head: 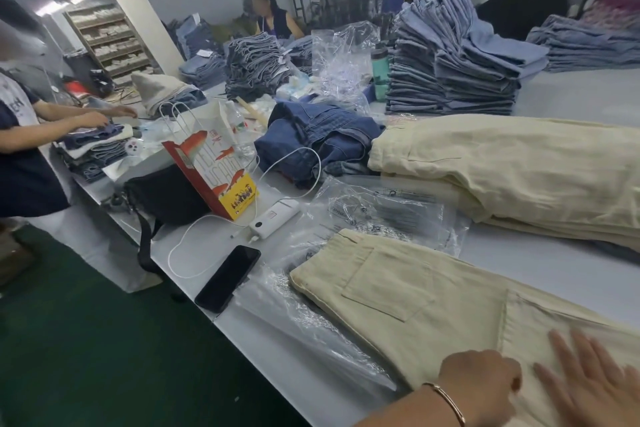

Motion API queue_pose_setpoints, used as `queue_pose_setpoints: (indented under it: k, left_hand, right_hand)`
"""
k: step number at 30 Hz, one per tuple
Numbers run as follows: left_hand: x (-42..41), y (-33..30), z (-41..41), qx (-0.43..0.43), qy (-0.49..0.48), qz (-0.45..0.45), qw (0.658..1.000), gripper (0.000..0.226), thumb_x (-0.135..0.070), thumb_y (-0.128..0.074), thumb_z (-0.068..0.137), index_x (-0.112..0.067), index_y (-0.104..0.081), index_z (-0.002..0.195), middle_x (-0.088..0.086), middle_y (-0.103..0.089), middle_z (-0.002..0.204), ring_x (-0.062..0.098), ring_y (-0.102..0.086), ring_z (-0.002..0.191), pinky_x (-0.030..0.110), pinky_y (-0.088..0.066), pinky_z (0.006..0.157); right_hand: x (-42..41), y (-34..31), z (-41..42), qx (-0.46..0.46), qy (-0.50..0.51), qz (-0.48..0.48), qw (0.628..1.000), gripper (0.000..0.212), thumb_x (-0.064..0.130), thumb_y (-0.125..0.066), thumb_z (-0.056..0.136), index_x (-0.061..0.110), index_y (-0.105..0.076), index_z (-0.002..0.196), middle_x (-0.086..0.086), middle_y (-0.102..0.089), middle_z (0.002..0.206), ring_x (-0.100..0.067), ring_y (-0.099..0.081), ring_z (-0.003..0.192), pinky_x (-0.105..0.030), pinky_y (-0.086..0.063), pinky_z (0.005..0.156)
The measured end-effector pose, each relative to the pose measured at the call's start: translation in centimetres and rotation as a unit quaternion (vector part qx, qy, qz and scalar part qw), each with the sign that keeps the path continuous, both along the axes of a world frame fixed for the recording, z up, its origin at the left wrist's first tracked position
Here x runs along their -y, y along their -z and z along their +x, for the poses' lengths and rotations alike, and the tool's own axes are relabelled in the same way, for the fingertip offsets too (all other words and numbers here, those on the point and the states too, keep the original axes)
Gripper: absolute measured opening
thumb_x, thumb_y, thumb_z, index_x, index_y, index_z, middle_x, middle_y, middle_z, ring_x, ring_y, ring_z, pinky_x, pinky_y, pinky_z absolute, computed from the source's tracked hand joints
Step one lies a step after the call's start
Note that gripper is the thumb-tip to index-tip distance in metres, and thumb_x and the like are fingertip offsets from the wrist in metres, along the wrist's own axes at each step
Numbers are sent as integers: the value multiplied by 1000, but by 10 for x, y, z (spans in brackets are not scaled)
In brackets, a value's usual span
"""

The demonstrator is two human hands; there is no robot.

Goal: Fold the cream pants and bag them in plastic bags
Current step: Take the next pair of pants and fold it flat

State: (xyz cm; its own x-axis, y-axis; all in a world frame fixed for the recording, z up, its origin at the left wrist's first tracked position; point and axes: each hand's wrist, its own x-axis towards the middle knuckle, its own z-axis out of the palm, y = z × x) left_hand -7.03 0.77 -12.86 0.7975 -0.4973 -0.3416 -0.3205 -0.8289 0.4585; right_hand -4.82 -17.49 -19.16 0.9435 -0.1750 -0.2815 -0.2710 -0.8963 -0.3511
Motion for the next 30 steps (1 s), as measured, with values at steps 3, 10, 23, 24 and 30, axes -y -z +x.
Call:
queue_pose_setpoints:
  k: [3,10,23,24,30]
  left_hand:
    - [-1,0,1,3,6,3,1000,30,-17,-64,87,-17,-58,116,14,-52,124,35,-53,115,43,-40,96]
    - [7,-2,5,14,-6,27,1000,25,-14,-57,86,-18,-64,110,6,-62,121,28,-54,116,36,-42,93]
    - [74,17,-4,158,4,156,975,49,-42,-41,94,-25,-36,140,0,-28,148,22,-24,137,40,-35,102]
    - [77,23,-6,143,11,167,975,51,-44,-39,95,-27,-32,143,-1,-26,150,20,-20,140,41,-34,104]
    - [59,31,-2,105,8,147,984,51,-39,-38,97,-31,-30,147,-9,-17,159,10,-11,146,33,-26,115]
  right_hand:
    - [3,-6,-13,41,-22,-34,998,68,66,-10,90,40,19,146,11,22,157,-8,8,147,-37,-7,119]
    - [37,-32,-55,41,-65,-106,991,63,65,-14,93,44,15,146,18,19,156,-3,10,145,-37,-2,119]
    - [145,-29,-132,-13,154,-122,980,59,51,-11,99,36,17,149,4,23,158,-17,11,147,-43,-2,118]
    - [148,-28,-136,-19,158,-111,981,59,53,-12,99,37,15,149,1,20,159,-19,7,148,-42,-6,118]
    - [148,-30,-135,-9,108,-113,988,55,36,-13,102,31,8,151,0,25,157,-18,20,146,-46,6,117]
